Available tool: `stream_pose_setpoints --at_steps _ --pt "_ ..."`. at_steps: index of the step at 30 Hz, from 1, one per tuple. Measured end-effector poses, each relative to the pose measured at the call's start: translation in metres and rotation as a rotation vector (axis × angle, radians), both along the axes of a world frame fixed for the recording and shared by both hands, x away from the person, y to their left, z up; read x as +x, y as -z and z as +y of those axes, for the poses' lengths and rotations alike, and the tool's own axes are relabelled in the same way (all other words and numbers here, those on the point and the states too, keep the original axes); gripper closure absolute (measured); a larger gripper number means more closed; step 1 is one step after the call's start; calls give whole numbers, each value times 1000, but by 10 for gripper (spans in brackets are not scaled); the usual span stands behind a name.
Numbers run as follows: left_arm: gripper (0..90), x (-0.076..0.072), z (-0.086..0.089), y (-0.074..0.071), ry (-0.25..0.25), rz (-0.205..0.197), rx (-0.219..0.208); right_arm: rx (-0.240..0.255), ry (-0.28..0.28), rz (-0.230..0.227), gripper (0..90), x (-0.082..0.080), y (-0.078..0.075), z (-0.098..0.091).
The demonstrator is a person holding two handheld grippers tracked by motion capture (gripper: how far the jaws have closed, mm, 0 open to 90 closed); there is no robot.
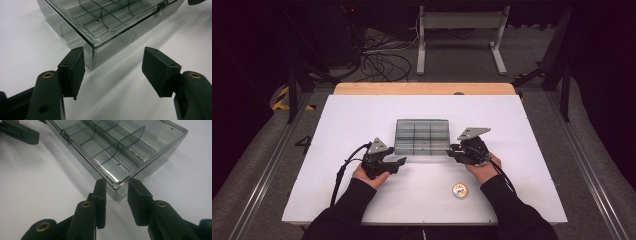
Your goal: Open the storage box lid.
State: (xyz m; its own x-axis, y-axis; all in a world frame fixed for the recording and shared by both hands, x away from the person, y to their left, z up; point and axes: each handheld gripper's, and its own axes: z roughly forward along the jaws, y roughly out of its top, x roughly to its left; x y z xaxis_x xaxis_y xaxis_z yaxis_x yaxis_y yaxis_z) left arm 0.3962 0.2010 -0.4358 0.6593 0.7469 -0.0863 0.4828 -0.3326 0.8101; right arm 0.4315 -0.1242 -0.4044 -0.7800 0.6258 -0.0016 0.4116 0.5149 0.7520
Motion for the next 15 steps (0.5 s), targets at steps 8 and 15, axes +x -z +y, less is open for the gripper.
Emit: stream_pose_setpoints --at_steps 8,15 --pt "355 0 -1 0 -1 3 4 2 1 -3 695 0 0 0" --pt "354 0 -1 0 -2 3 4 29 -2 -26 773 -2 -5 1"
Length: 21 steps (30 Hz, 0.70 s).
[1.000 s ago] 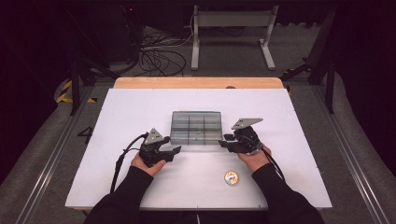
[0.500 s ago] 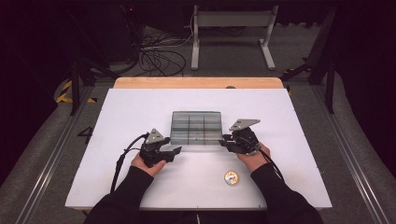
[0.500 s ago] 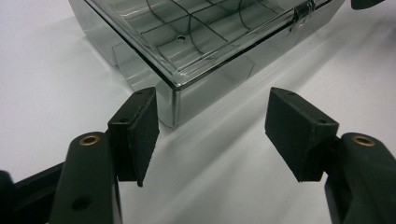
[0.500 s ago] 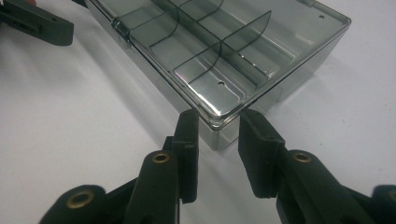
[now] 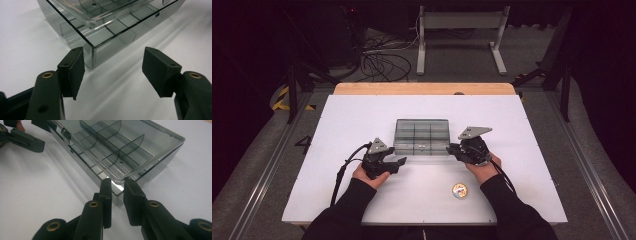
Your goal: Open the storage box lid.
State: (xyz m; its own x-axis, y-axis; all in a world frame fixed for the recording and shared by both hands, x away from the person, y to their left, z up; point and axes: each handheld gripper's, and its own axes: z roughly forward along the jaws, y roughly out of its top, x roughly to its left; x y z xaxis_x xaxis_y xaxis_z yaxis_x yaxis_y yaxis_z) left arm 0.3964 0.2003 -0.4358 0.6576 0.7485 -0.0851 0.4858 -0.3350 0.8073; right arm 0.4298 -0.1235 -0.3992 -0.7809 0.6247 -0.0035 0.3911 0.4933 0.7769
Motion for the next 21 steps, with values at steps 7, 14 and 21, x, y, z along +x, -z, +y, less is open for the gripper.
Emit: stream_pose_setpoints --at_steps 7,14,21 --pt "354 0 0 0 2 4 -3 -6 -1 -4 772 0 -1 1" --pt "385 1 4 -3 -10 25 2 2 -6 -3 772 1 -2 0" --pt "583 -1 16 -17 -62 7 -26 17 -5 -11 771 2 -8 0"
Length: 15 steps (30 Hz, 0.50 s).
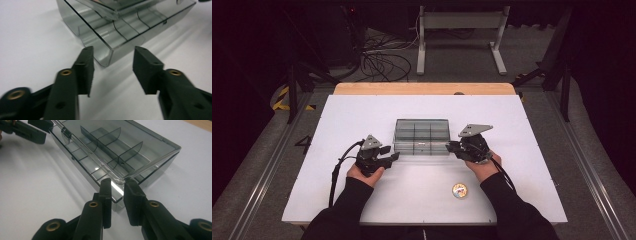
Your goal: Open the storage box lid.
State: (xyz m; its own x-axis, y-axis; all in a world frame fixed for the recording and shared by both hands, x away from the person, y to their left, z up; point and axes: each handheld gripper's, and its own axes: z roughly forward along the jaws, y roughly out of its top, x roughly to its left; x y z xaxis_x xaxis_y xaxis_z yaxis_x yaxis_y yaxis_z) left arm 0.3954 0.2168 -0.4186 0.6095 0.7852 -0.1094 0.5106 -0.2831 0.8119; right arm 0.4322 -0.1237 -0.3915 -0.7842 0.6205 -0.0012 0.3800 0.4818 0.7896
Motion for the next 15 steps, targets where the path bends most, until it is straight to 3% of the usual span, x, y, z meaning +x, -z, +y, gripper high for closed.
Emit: stream_pose_setpoints --at_steps 4,5,6,8,15 --pt "739 -1 -1 -7 16 -9 11 10 -1 1 768 1 -2 0" --pt "739 -1 -3 -9 21 -18 21 10 -1 1 768 1 -2 0" --pt "830 -1 -5 -10 23 -22 32 7 -2 -1 768 1 -2 0" --pt "898 2 -11 -11 33 -36 51 5 -3 -1 768 1 -2 0" --pt "899 6 -22 -14 33 -65 47 3 -6 5 764 2 -2 0"
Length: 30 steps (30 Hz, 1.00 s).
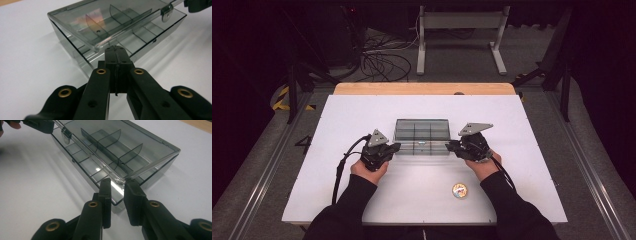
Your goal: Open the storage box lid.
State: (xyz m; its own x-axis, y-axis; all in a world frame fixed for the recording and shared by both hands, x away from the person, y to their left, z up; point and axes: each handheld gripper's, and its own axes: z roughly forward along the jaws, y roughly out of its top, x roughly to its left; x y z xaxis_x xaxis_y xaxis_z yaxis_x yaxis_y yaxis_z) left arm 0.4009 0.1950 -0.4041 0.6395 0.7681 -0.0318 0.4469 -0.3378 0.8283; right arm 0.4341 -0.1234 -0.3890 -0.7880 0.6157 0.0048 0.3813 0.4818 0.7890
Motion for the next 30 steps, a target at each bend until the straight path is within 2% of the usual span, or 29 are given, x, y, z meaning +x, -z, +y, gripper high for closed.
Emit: stream_pose_setpoints --at_steps 5,7,9,13,15,19,23,30 --pt "898 0 -1 -1 -2 -7 -14 1 0 2 741 0 -1 -2" --pt "898 1 -1 -1 -2 -10 -18 -6 -3 9 696 0 -2 -2" --pt "896 1 -1 -2 -2 -17 -17 -23 -5 5 618 -1 -2 -2" --pt "888 1 -1 -4 -5 -28 -25 -44 -2 -38 383 -1 -6 -1" --pt "883 1 -1 -4 -5 -31 -27 -59 2 -49 327 2 -7 1" --pt "873 1 -1 -5 1 -36 -27 -91 6 -78 292 9 -11 6" --pt "870 2 -1 -5 2 -36 -25 -89 4 -101 292 13 -15 9" --pt "869 1 -2 -4 2 -35 -25 -94 5 -108 308 14 -15 9"
